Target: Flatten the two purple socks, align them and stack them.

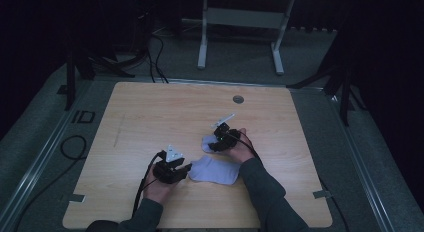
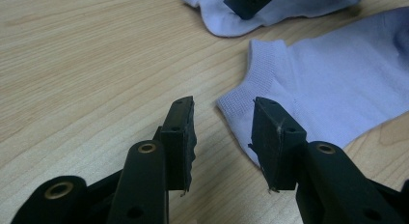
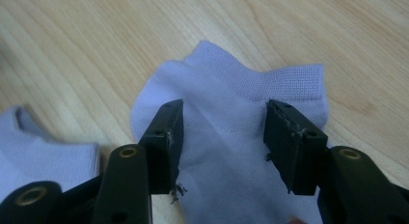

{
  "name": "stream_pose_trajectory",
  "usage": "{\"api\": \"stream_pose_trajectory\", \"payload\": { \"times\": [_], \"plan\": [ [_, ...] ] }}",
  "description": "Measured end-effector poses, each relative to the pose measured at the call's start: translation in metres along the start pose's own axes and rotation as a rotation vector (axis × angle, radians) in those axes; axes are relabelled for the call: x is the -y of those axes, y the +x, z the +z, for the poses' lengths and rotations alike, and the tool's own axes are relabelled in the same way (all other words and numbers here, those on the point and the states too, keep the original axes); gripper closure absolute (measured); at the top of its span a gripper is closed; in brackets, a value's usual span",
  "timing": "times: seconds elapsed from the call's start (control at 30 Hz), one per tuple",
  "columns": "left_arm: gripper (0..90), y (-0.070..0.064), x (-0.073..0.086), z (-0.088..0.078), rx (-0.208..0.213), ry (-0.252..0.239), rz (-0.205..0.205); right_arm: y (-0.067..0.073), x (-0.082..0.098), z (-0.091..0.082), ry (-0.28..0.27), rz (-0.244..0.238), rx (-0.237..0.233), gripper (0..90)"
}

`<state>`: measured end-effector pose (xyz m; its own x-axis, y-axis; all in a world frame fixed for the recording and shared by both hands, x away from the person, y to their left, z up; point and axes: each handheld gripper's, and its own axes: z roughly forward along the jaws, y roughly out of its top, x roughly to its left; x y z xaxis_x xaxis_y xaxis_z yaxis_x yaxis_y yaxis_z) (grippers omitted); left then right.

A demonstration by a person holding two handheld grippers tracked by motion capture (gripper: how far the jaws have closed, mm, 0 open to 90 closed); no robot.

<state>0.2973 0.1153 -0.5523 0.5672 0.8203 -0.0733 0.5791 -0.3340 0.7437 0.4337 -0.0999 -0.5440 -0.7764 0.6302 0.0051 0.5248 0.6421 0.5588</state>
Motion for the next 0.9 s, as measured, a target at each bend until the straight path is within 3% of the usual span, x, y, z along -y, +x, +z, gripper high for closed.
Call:
{"api": "stream_pose_trajectory", "payload": {
  "times": [0.3,0.63,0.8,0.9],
  "plan": [
    [59.3,-0.0005,0.0004,0.0002,0.001,0.004,0.001,0.0019,0.0003,0.0001,0.001,-0.002,0.014,50.6],
    [59.3,-0.0006,0.001,0.0005,0.0,0.008,-0.002,-0.0038,0.0032,-0.0026,-0.012,0.028,0.028,82.9],
    [59.3,-0.0005,0.0011,0.0006,-0.001,0.01,-0.001,-0.0038,0.0026,-0.003,-0.004,0.031,0.021,86.0],
    [59.3,-0.0001,0.001,0.0004,-0.002,0.008,-0.004,-0.007,0.0032,-0.0039,-0.003,0.062,-0.004,86.4]
  ]
}}
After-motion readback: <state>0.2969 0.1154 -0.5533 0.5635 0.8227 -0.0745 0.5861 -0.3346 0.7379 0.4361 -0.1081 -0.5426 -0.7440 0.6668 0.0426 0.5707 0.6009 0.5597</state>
